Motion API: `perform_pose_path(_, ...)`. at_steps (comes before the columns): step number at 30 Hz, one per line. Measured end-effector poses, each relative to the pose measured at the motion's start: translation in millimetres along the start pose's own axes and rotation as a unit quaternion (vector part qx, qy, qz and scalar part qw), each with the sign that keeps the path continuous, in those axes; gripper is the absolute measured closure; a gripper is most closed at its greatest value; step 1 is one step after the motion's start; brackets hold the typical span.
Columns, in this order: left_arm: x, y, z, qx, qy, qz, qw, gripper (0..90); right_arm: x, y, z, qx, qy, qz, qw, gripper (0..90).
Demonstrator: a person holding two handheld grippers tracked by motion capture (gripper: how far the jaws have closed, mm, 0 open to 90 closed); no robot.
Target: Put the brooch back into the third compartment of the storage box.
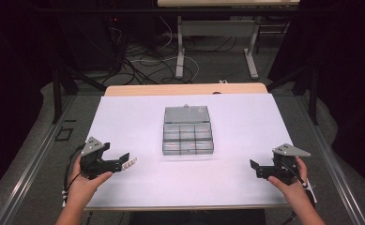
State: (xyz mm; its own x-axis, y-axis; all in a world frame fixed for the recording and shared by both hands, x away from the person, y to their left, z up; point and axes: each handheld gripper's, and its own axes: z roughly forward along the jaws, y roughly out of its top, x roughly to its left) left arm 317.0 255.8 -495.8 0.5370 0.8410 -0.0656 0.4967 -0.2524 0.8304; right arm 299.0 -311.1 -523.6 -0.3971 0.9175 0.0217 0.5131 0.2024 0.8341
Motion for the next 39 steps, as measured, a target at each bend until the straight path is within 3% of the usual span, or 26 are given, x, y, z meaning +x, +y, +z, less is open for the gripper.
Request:
perform_pose_path(6, 1.3, 5.3, 0.8, 0.012, -0.004, 0.009, 0.9999, 17.0, 1.6, -1.6, 1.2, 0.005, 0.004, 0.003, 1.0, 0.0)
perform_pose_path(7, 1.0, 6.3, 1.0, 0.018, -0.005, 0.014, 0.9997, 18.3, 0.6, -1.8, 1.7, 0.005, 0.003, -0.006, 1.0, 0.0)
perform_pose_path(9, 0.1, 8.9, 1.9, 0.027, -0.006, 0.027, 0.9993, 21.3, 2.3, -1.8, 1.4, 0.006, 0.003, -0.001, 1.0, 0.0)
perform_pose_path(14, -0.9, 12.0, 3.0, 0.031, -0.007, 0.035, 0.9989, 31.2, 2.6, -2.1, 0.9, 0.003, 0.003, -0.001, 1.0, 0.0)
perform_pose_path(18, 0.0, 14.1, 3.6, 0.052, -0.031, 0.031, 0.9977, 39.0, 0.8, -3.9, 1.6, 0.006, 0.001, -0.002, 1.0, 0.0)
perform_pose_path(20, 0.0, 14.3, 4.6, 0.059, -0.032, 0.037, 0.997, 40.9, 0.3, -4.6, 1.8, 0.009, -0.001, -0.001, 1.0, 0.0)
perform_pose_path(26, 0.2, 13.7, 7.9, 0.071, -0.026, 0.05, 0.9959, 42.2, -0.4, -5.4, 1.7, 0.009, -0.001, 0.002, 1.0, 0.0)
perform_pose_path(29, -0.7, 12.5, 10.3, 0.091, -0.024, 0.061, 0.9937, 42.3, 0.2, -6.0, 1.6, 0.01, -0.002, 0.002, 0.9999, 0.0)
perform_pose_path(35, -1.2, 11.6, 15.6, 0.098, -0.023, 0.07, 0.9925, 43.3, -2.2, -8.4, 1.6, 0.014, -0.007, 0.002, 0.9999, 0.0)
perform_pose_path(39, -1.1, 12.8, 18.3, 0.117, -0.02, 0.082, 0.9895, 43.4, -3.7, -9.2, 0.6, 0.013, -0.008, 0.003, 0.9999, 0.0)
